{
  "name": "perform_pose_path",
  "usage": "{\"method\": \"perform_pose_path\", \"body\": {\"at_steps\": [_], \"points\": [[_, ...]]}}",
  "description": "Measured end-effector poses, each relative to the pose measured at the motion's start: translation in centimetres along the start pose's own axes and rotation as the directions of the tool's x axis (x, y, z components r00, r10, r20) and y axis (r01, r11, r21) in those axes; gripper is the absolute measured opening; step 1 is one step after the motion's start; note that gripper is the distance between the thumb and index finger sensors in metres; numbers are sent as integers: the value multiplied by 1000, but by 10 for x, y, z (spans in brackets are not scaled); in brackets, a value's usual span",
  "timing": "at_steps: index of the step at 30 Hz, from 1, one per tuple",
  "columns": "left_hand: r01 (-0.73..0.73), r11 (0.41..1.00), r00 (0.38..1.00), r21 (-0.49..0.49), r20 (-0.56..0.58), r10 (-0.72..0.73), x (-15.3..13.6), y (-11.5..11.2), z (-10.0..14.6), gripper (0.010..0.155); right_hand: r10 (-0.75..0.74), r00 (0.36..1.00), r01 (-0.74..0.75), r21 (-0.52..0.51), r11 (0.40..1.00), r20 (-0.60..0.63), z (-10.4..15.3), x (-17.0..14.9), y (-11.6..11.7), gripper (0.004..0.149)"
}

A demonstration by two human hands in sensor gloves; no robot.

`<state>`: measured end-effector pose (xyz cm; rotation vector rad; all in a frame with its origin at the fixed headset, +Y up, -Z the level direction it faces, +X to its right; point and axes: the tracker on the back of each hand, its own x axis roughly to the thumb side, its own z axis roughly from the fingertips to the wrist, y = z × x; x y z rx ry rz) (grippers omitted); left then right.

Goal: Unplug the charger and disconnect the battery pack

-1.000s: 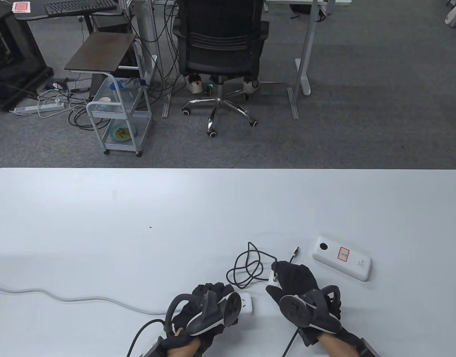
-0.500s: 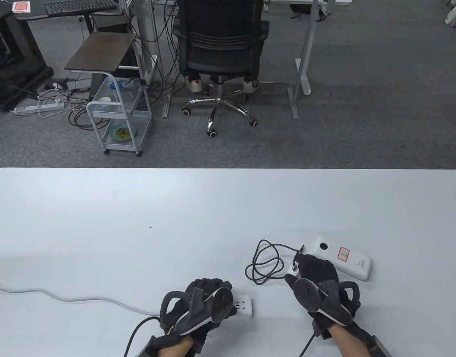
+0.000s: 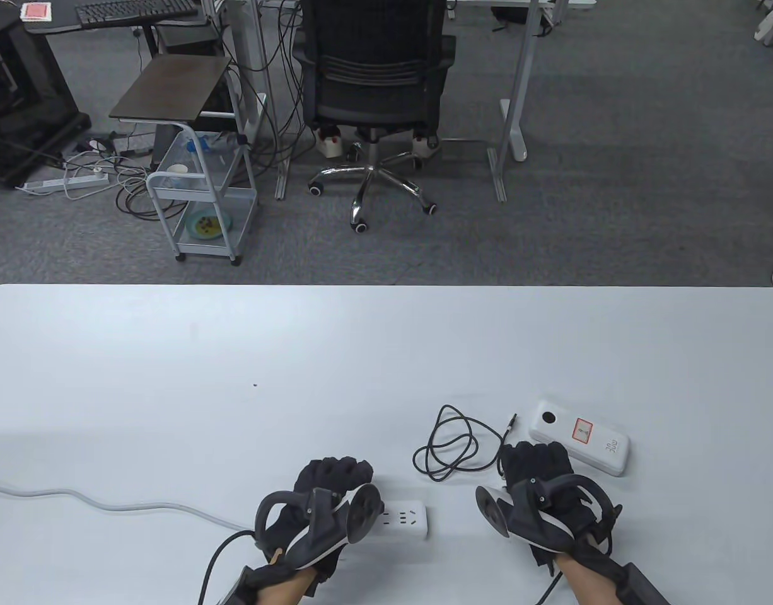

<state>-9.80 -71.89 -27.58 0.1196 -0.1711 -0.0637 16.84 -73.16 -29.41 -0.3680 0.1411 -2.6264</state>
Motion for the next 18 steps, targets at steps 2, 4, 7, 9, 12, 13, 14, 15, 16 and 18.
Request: {"method": "perform_pose_path", "body": {"at_steps": [2,4,7,9,12,13,14,15,16,18], "points": [[14,1000,1000,-9,-14,-14,-4,-2,-1,65,23,1000,-23,7,1000,19,0,4,2,67],[12,1000,1000,-3,-24,-12,-8,-4,-2,65,38,998,-38,6,999,45,0,8,4,65],[-64,998,997,-23,-51,63,-16,-5,-4,67,40,995,-39,-5,999,91,0,13,5,62],[-93,995,994,-26,-65,92,-20,-5,-5,67,34,993,-33,-11,999,113,1,16,6,60],[-80,997,994,-20,-74,78,-25,-6,-5,67,39,990,-36,-20,999,135,1,20,8,55],[-81,997,994,-20,-74,79,-25,-7,-5,67,41,990,-38,-22,999,137,1,20,8,55],[-81,996,994,-21,-74,80,-26,-7,-5,67,23,987,-21,-13,1000,161,2,18,7,55],[-96,995,993,-31,-72,93,-27,-7,-6,67,-10,984,13,-16,1000,177,2,16,7,56],[-116,993,991,-37,-67,114,-28,-7,-6,67,-57,984,66,-43,997,171,3,14,6,58],[-175,984,982,-27,-79,172,-31,-5,-6,68,-126,976,142,-80,987,180,4,7,3,58]]}}
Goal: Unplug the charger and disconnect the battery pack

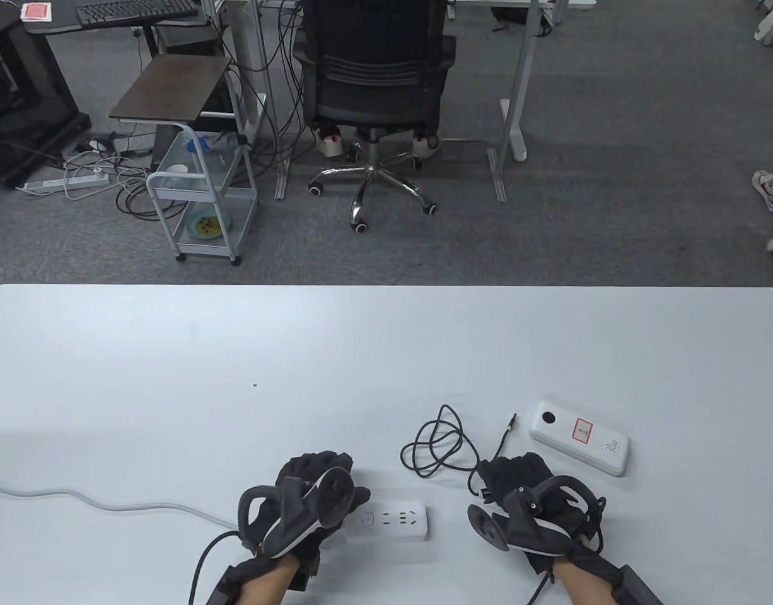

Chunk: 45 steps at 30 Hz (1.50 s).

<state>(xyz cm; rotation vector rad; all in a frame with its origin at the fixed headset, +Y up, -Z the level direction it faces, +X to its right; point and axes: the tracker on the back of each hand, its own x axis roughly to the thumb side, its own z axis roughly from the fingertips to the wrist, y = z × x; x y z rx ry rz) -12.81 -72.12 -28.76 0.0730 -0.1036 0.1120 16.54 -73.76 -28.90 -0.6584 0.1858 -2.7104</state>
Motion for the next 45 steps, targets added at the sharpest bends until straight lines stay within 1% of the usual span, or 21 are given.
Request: {"method": "perform_pose_path", "body": {"at_steps": [1,4,8,12,16,22,26,29,32,34,36,43,45], "points": [[-10,1000,1000,6,-1,10,-1,1,0,67,-48,999,46,-50,998,-25,2,-4,-4,58],[4,999,1000,37,-5,-4,-2,2,1,67,-131,989,120,-148,982,-66,6,-11,-9,59],[41,997,999,63,-8,-41,-3,0,1,65,-132,986,113,-186,976,-97,6,-11,-7,62],[26,998,1000,62,-9,-26,-5,0,0,64,-130,984,109,-172,979,-119,3,-10,-3,64],[71,995,997,74,-11,-70,-4,-1,1,63,-151,979,126,-182,975,-135,4,-11,-4,65],[95,992,995,79,-14,-94,-4,-1,2,65,-129,980,110,-126,986,-154,5,-11,0,66],[124,989,992,77,-14,-124,-3,0,3,66,-132,978,113,-119,986,-162,5,-13,1,66],[113,990,994,80,-11,-112,-3,-1,3,66,-123,979,106,-110,988,-163,4,-13,2,66],[130,988,991,81,-15,-130,-3,-1,3,66,-119,978,102,-104,989,-170,3,-12,4,67],[134,988,991,76,-15,-133,-3,-1,3,66,-113,975,95,-102,990,-192,2,-12,4,67],[137,988,991,78,-16,-136,-3,-1,3,66,-90,973,78,-61,995,-214,1,-12,5,68],[146,986,989,80,-17,-145,-4,0,4,66,-92,973,85,-44,995,-214,2,-14,8,68],[149,986,989,72,-14,-148,-4,0,4,66,-85,976,84,-14,996,-199,2,-13,7,68]]}}
